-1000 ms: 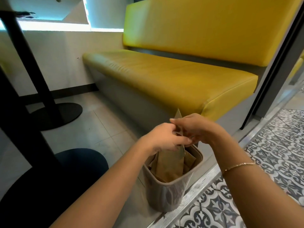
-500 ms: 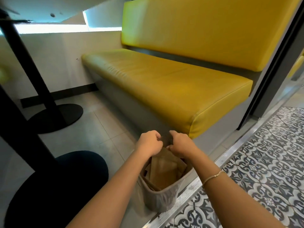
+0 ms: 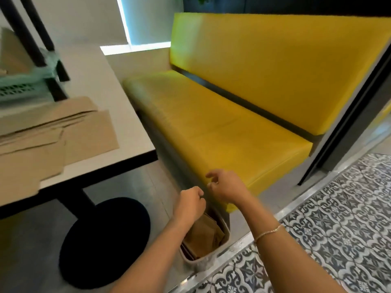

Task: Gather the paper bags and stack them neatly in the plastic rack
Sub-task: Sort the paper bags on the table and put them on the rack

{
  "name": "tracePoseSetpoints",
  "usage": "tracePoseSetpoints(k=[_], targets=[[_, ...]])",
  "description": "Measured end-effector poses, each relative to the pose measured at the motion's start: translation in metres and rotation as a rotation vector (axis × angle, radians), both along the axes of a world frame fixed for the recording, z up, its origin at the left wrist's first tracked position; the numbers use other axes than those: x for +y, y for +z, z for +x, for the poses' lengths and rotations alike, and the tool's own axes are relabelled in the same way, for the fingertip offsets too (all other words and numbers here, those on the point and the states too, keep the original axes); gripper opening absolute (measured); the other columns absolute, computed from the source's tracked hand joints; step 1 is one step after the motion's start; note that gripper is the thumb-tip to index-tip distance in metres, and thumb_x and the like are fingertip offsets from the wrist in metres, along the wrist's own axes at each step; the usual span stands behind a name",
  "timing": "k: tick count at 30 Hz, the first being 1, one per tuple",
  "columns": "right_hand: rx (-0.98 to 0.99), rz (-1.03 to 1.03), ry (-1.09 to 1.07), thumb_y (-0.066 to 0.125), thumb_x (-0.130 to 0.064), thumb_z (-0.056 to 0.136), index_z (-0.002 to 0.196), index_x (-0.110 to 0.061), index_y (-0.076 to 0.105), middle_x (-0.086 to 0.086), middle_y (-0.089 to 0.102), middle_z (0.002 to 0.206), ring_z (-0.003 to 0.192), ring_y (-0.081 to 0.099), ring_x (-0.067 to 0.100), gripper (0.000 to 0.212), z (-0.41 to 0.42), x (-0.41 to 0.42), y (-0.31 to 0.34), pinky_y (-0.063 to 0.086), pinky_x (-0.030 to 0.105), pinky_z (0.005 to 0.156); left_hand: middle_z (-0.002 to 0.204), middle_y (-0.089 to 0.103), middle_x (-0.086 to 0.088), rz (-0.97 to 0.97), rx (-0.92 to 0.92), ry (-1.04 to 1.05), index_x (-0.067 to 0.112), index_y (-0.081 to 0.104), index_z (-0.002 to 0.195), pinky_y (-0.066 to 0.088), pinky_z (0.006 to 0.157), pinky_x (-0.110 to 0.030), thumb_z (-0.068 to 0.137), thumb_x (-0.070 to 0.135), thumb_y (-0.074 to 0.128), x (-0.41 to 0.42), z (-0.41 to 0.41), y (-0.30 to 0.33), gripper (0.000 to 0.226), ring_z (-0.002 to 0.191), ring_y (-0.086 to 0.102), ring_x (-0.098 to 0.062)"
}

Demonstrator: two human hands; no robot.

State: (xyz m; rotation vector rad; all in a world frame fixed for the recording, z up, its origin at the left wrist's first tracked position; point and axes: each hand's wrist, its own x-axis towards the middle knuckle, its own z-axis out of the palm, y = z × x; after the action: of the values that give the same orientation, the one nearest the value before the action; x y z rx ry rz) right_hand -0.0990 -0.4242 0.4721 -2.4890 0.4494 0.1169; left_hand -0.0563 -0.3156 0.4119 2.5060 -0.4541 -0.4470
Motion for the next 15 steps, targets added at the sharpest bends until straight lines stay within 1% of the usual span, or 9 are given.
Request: tracePoseSetpoints(k=[1, 3, 6, 8, 10, 12, 13, 14, 15], targets=[[-0.002, -0.009, 0.017, 0.049, -0.016, 0.095, 0.131, -0.018, 0.051, 0.003, 0.059, 0.124, 0.105, 0.057, 0.016, 0.037, 0.000, 0.001, 0.017, 0.042, 0.020, 0.076, 0.120, 0.060, 0.001, 0.002, 0.007, 0.012, 0.024, 0.054, 0.124, 0.045, 0.084, -0.024, 0.096, 0.025, 0.047, 0.002, -0.004, 0.015, 0.029, 0.107, 0.056, -0.016], [0.008, -0.026, 0.053, 0.048, -0.015, 0.094, 0.130, -0.018, 0.052, 0.003, 0.060, 0.124, 0.107, 0.058, 0.017, 0.036, 0.000, 0.005, 0.053, 0.046, 0.023, 0.082, 0.119, 0.061, 0.002, 0.009, 0.019, 0.004, 0.024, 0.053, 0.124, 0.045, 0.082, -0.021, 0.097, 0.025, 0.044, 0.005, -0.012, 0.048, 0.028, 0.105, 0.057, -0.016], [0.029, -0.039, 0.110, 0.048, -0.016, 0.095, 0.129, -0.018, 0.054, 0.003, 0.061, 0.123, 0.108, 0.058, 0.018, 0.035, 0.005, 0.012, 0.112, 0.046, 0.027, 0.087, 0.115, 0.062, 0.001, 0.044, 0.025, -0.076, 0.023, 0.053, 0.121, 0.043, 0.080, -0.020, 0.098, 0.026, 0.040, 0.010, -0.023, 0.109, 0.026, 0.103, 0.059, -0.015], [0.015, -0.052, 0.141, 0.047, -0.016, 0.095, 0.128, -0.018, 0.055, 0.002, 0.061, 0.122, 0.107, 0.058, 0.017, 0.034, 0.012, 0.018, 0.152, 0.045, 0.025, 0.085, 0.112, 0.063, 0.000, 0.022, 0.055, -0.097, 0.022, 0.055, 0.117, 0.045, 0.083, -0.023, 0.097, 0.026, 0.041, 0.015, -0.027, 0.149, 0.025, 0.100, 0.059, -0.016], [-0.025, -0.053, 0.152, 0.047, -0.016, 0.095, 0.125, -0.019, 0.056, 0.001, 0.062, 0.120, 0.102, 0.058, 0.015, 0.032, 0.022, 0.027, 0.189, 0.043, 0.021, 0.079, 0.114, 0.063, -0.002, -0.010, 0.058, -0.086, 0.019, 0.058, 0.117, 0.043, 0.084, -0.023, 0.096, 0.025, 0.042, 0.025, -0.027, 0.188, 0.026, 0.103, 0.058, -0.017], [-0.067, -0.044, 0.158, 0.047, -0.015, 0.095, 0.122, -0.017, 0.059, 0.002, 0.063, 0.115, 0.086, 0.055, 0.011, 0.029, 0.033, 0.040, 0.217, 0.041, 0.014, 0.066, 0.116, 0.062, 0.000, -0.031, 0.038, -0.032, 0.023, 0.059, 0.117, 0.044, 0.086, -0.024, 0.096, 0.028, 0.044, 0.039, -0.024, 0.223, 0.027, 0.105, 0.059, -0.017], [-0.075, -0.033, 0.167, 0.047, -0.015, 0.095, 0.120, -0.016, 0.060, 0.002, 0.064, 0.114, 0.081, 0.053, 0.009, 0.028, 0.039, 0.048, 0.226, 0.040, 0.010, 0.061, 0.116, 0.063, 0.002, -0.040, 0.017, 0.003, 0.025, 0.059, 0.118, 0.045, 0.087, -0.025, 0.095, 0.029, 0.045, 0.049, -0.022, 0.238, 0.027, 0.105, 0.059, -0.018], [-0.070, -0.022, 0.176, 0.049, -0.016, 0.095, 0.119, -0.016, 0.060, 0.002, 0.064, 0.113, 0.081, 0.054, 0.009, 0.026, 0.043, 0.057, 0.232, 0.041, 0.010, 0.063, 0.117, 0.063, 0.002, -0.054, -0.016, 0.033, 0.025, 0.059, 0.119, 0.046, 0.086, -0.026, 0.095, 0.030, 0.046, 0.060, -0.019, 0.251, 0.027, 0.104, 0.060, -0.018], [-0.064, -0.009, 0.182, 0.050, -0.017, 0.094, 0.118, -0.016, 0.061, 0.002, 0.064, 0.114, 0.085, 0.058, 0.010, 0.026, 0.049, 0.067, 0.236, 0.046, 0.013, 0.070, 0.117, 0.063, 0.002, -0.072, -0.051, 0.061, 0.025, 0.059, 0.119, 0.046, 0.085, -0.026, 0.095, 0.030, 0.047, 0.072, -0.015, 0.262, 0.027, 0.103, 0.060, -0.017]])
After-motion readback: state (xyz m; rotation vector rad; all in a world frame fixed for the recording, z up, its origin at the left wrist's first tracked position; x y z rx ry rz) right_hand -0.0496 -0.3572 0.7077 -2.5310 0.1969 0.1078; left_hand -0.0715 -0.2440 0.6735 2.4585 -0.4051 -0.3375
